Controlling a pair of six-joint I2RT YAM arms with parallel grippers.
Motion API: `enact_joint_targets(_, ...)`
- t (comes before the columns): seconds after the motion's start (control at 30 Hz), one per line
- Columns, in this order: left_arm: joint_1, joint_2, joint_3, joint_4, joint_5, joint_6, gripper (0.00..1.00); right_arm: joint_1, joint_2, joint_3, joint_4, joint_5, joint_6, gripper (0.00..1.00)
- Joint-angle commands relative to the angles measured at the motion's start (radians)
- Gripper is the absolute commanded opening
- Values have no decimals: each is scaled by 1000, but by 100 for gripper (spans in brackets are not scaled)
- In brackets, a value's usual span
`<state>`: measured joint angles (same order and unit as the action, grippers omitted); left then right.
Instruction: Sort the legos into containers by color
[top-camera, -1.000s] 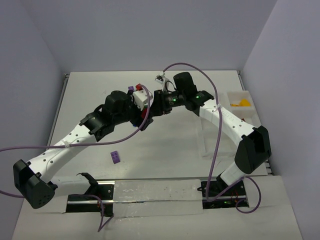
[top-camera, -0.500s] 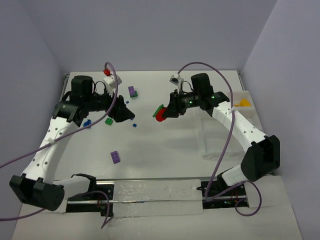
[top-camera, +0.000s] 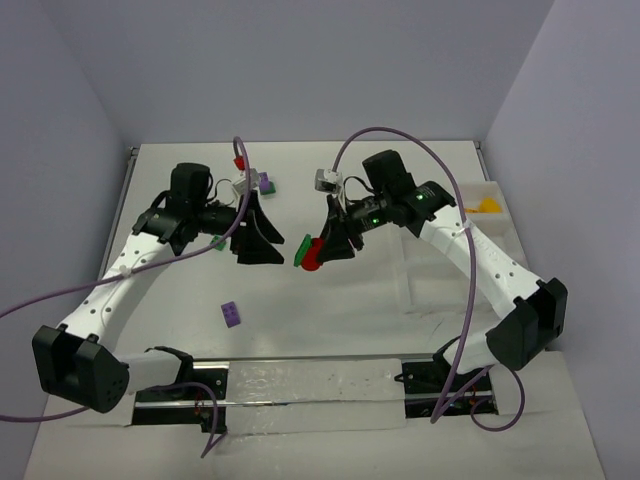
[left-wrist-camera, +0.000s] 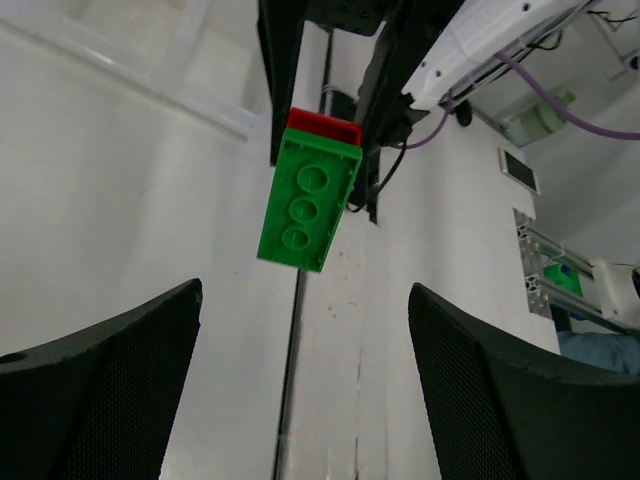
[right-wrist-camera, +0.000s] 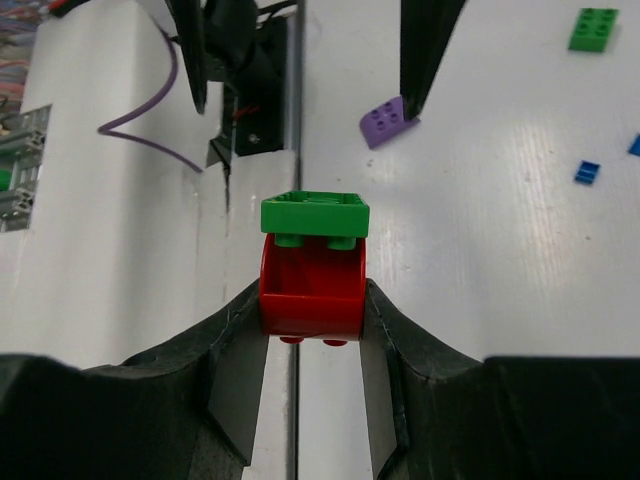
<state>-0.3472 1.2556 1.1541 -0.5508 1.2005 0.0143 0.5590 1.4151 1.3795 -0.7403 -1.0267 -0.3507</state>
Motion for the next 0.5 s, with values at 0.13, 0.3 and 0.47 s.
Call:
enact_joint_targets(0.13,-60,-51,-63,165,77,-25,85,50,32,98,-73,-106,-10,0)
enact_joint_targets(0.3,-86,-43,-64,170,60,-25,82,74,46,117,-86,-103,-11,0)
enact_joint_targets(0.47,-107,-34,-65,204,57,-53,69,91,58,129,-100,-90,-20,0)
